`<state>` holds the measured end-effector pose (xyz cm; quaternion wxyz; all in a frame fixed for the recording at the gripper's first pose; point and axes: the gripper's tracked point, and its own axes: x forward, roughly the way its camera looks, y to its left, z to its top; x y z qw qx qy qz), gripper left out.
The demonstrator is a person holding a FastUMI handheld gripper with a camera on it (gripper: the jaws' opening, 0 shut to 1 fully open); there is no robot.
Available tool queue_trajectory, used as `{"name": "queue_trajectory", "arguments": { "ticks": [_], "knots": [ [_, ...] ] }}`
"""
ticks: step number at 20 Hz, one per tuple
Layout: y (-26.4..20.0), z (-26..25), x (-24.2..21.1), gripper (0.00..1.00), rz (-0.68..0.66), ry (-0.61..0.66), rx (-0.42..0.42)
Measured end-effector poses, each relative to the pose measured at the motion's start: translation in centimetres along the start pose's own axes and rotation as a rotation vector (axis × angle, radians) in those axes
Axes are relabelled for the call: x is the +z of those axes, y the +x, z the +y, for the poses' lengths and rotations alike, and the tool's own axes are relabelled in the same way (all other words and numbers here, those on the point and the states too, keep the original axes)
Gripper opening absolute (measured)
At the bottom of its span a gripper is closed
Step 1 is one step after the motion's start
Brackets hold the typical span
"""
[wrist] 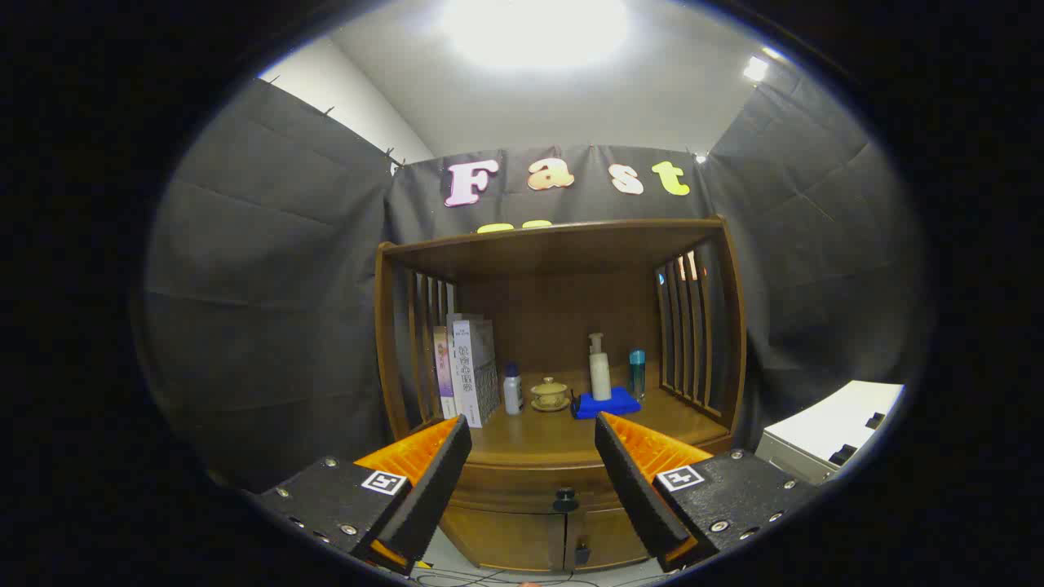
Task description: Pull open the drawer, take out the items inside it, and place them on the countertop above the cabinet.
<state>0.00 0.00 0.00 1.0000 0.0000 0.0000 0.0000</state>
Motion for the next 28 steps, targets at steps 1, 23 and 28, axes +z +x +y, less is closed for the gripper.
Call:
{"name": "queue_trajectory", "arguments": {
  "ticks": [1, 23, 28],
  "knots": [
    [-0.1, -0.3, 0.2, 0.95, -0.009, -0.005, -0.009],
    [0.4, -1.7, -3.1, 0.96, 0.093, -0.132, -0.069],
    [1.6, -3.0, -5.6, 0.96, 0.135, -0.07, -0.08]
  ]
}}
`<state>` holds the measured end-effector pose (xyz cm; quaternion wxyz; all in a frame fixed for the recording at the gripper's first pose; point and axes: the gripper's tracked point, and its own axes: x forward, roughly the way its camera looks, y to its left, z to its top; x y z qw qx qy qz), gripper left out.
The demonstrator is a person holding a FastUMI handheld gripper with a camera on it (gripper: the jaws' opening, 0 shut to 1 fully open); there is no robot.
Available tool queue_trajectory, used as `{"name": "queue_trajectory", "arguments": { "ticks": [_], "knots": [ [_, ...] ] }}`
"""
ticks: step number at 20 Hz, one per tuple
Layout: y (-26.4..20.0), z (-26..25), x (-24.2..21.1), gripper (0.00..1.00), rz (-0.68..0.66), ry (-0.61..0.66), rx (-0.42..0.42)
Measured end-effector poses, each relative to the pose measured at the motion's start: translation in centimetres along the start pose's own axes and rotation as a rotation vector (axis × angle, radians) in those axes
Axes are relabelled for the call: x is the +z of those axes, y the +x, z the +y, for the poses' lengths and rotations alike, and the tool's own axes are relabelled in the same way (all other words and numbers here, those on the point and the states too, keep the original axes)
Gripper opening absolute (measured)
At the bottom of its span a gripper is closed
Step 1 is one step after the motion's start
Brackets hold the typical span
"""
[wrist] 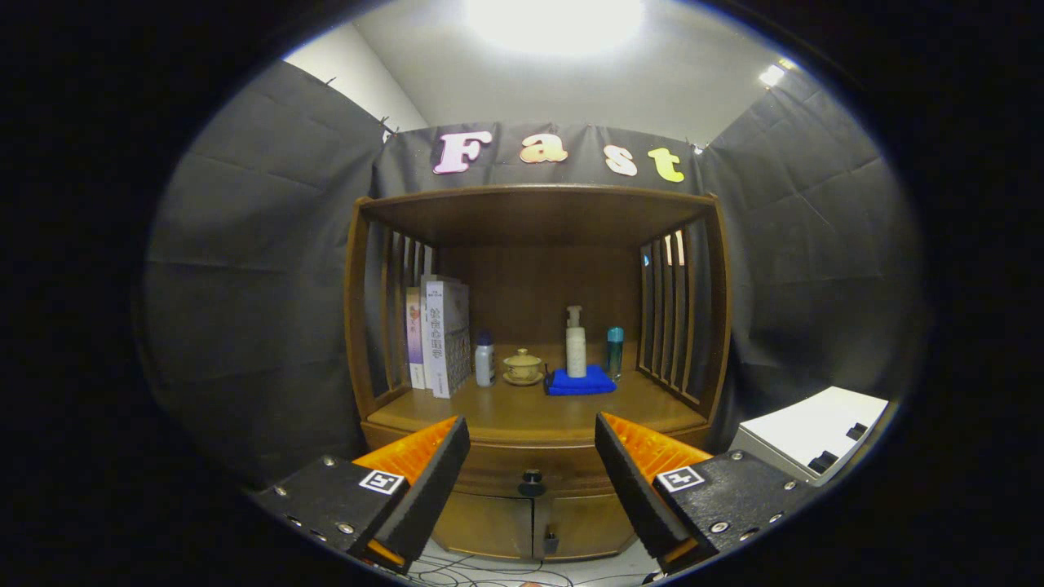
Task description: Pull open the drawer, take out the items inside it, and place them on the countertop above the cabinet.
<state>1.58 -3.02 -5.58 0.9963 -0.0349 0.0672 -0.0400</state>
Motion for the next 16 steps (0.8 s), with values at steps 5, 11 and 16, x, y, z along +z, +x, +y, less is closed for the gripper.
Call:
{"name": "queue_trajectory", "arguments": {
  "ticks": [5, 11, 16],
  "knots": [
    [3.2, 0.7, -4.7, 0.96, 0.072, -0.113, 0.002],
    [7.1, 1.8, -8.6, 0.95, 0.162, -0.108, 0.003],
    [8.9, 2.4, -12.3, 0.95, 0.208, -0.091, 0.009]
  ]
}}
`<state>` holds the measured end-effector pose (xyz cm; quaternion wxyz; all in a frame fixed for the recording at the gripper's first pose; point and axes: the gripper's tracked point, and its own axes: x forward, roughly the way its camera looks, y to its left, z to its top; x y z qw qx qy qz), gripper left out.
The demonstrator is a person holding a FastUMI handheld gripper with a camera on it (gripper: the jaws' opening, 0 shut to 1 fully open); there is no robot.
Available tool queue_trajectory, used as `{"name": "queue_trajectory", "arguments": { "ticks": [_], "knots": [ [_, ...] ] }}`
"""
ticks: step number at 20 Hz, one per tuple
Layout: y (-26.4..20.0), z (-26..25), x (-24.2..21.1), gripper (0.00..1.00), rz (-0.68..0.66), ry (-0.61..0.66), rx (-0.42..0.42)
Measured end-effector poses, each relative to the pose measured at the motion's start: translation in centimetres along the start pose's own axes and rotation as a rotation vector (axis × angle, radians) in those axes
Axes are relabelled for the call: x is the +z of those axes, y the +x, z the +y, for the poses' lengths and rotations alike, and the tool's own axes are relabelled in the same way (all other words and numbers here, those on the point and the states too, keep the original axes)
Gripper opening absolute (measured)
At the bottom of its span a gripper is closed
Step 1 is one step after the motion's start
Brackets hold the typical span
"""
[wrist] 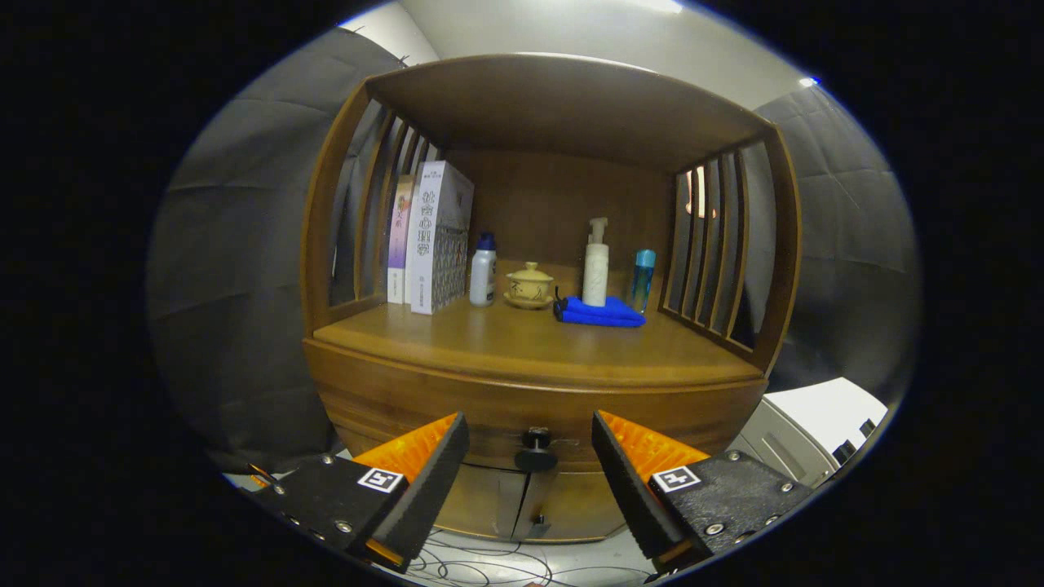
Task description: Pull open the drawer, take out the items inside it, and place them on the countertop above the cabinet.
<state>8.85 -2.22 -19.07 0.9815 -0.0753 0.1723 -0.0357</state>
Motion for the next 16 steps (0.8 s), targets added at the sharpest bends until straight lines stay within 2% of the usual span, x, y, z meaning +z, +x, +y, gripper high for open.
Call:
{"name": "queue_trajectory", "arguments": {
  "ticks": [8, 14, 16],
  "knots": [
    [3.2, -0.1, -4.8, 0.95, 0.082, 0.015, -0.057],
    [5.6, -0.8, -5.2, 0.94, 0.095, 0.131, -0.066],
    [6.5, -1.1, -5.8, 0.9, 0.113, 0.131, -0.065]
  ]
}}
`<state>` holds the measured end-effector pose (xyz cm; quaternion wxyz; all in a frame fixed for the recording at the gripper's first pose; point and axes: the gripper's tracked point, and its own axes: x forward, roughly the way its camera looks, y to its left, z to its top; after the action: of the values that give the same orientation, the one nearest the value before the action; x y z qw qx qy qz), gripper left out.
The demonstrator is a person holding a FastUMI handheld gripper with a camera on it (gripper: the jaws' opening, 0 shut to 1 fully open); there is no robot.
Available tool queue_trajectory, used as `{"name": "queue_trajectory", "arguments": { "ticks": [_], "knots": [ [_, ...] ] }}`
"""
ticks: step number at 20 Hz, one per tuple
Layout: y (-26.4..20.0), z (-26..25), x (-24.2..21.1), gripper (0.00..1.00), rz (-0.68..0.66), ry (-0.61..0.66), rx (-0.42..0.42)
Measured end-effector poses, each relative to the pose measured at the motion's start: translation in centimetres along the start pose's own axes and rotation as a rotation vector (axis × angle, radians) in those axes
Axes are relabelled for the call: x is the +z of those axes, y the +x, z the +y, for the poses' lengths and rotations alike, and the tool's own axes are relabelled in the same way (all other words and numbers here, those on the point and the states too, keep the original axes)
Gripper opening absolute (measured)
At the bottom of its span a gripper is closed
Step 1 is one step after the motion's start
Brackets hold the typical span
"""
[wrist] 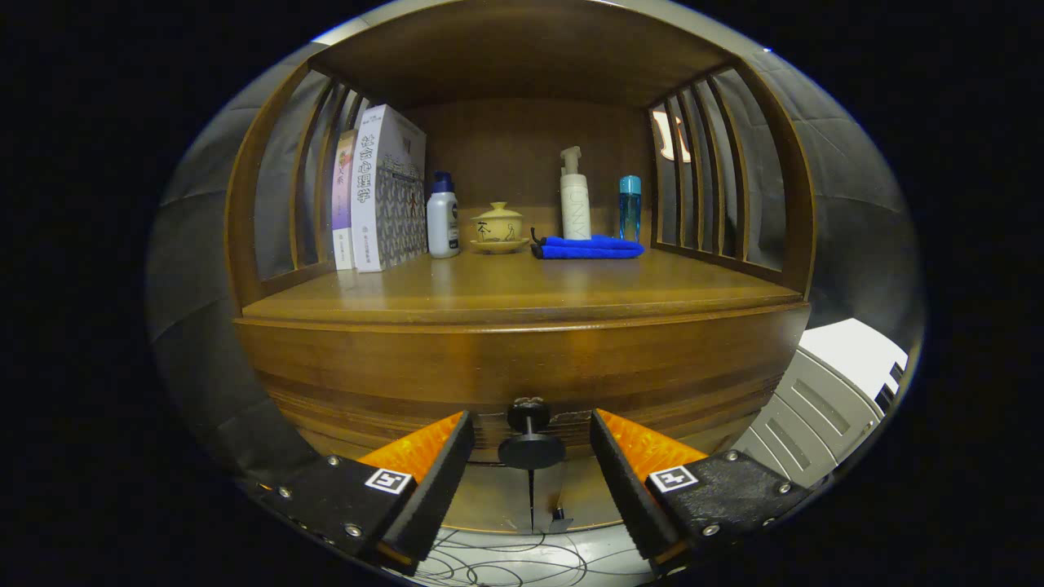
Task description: Pull open the drawer, take out the items inside it, and place them on the countertop above the cabinet.
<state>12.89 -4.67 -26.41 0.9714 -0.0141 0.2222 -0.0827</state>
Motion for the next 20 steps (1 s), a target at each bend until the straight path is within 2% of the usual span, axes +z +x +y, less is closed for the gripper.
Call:
{"name": "queue_trajectory", "arguments": {
  "ticks": [3, 6, 7, 9, 15, 20],
  "knots": [
    [1.1, 0.8, -0.6, 0.76, 0.012, 0.011, 0.035],
    [1.6, 0.1, -1.5, 0.54, 0.035, -0.016, 0.013],
    [1.7, 0.1, -1.4, 0.51, 0.031, -0.005, 0.013],
    [1.8, 0.2, -1.5, 0.49, 0.034, -0.005, 0.013],
    [1.8, 0.1, -1.7, 0.32, 0.022, 0.033, -0.001],
    [-0.8, -0.4, -2.6, 0.32, 0.007, 0.046, 0.01]
  ]
}}
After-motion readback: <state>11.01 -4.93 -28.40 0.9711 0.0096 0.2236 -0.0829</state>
